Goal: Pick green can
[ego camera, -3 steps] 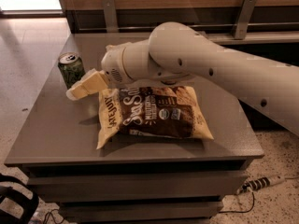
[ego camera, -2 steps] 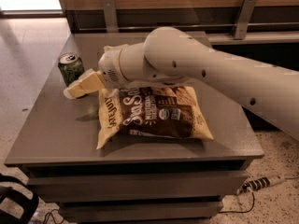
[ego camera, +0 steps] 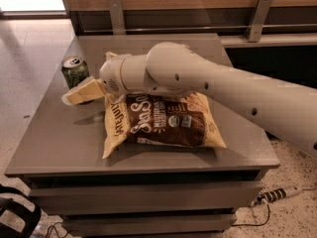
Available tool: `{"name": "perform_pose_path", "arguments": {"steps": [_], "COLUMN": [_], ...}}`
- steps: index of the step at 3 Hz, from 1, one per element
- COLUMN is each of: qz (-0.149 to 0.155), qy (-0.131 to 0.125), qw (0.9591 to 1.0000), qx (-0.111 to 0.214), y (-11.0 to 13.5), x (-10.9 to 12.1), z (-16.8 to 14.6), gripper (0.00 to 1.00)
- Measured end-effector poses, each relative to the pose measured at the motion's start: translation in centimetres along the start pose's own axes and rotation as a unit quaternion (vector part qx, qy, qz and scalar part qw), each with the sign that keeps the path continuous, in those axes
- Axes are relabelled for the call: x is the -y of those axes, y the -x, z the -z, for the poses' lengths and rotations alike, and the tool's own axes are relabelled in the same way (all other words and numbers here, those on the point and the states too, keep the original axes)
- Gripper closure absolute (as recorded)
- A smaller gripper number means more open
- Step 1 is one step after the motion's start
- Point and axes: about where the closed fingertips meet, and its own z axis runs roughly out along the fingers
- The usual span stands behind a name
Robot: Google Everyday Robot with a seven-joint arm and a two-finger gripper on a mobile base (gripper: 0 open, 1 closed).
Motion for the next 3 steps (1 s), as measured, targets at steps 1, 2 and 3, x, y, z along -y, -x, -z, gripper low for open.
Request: {"name": "perform_pose_path", "arguments": {"steps": [1, 2, 3], "qz": [-0.004, -0.005, -0.004], "qy": [0.002, 0.004, 0.003], "qw": [0.9998, 0.9993, 0.9989], "qx": [0.020, 0.036, 0.047], "y": [0.1, 0.4, 0.7], "x": [-0.2, -0.3, -0.5], "z": [-1.2, -1.9, -2.5], "gripper": [0.00, 0.00, 0.18]}}
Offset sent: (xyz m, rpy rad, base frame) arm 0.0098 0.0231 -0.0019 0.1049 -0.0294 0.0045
